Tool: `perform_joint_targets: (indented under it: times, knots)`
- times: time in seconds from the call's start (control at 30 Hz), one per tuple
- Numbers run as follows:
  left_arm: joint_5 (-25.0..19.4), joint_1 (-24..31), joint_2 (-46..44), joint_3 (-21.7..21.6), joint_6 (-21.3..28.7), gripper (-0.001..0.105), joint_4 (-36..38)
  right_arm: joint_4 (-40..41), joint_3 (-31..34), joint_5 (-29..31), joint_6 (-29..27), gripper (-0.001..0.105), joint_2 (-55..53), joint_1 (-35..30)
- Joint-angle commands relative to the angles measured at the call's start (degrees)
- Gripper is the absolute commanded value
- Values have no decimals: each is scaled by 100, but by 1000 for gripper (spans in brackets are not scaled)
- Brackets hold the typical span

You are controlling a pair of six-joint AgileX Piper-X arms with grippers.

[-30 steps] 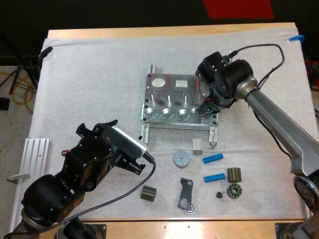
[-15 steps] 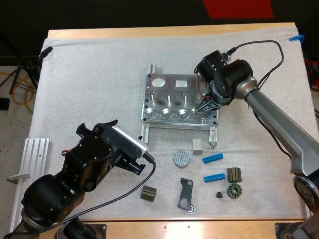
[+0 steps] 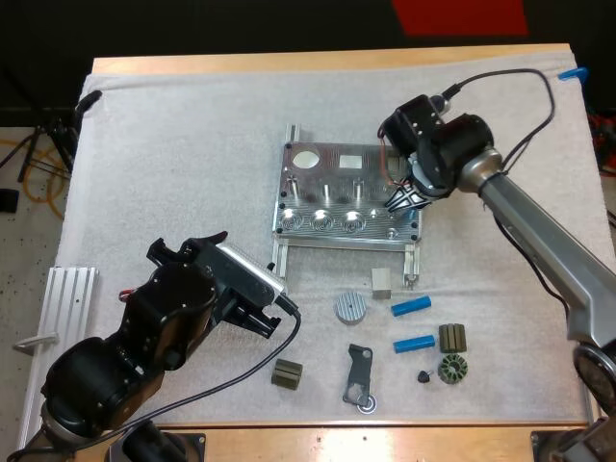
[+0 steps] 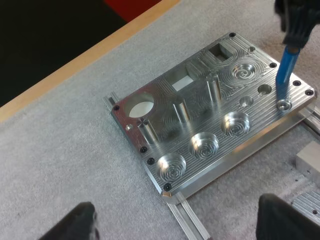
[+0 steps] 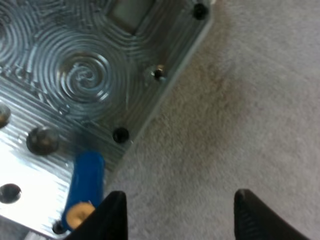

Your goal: Load cells from right to left

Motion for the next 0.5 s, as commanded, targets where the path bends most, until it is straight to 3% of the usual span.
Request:
perform_joint_targets:
  times: [0.0, 0.47]
  knots:
    - [-93, -3, -21, -37, -63, 65, -29, 178, -2, 107, -26, 47, -131, 3]
    - [-93, -3, -21, -37, -63, 65, -29, 234, 82, 104, 147, 47, 159, 3]
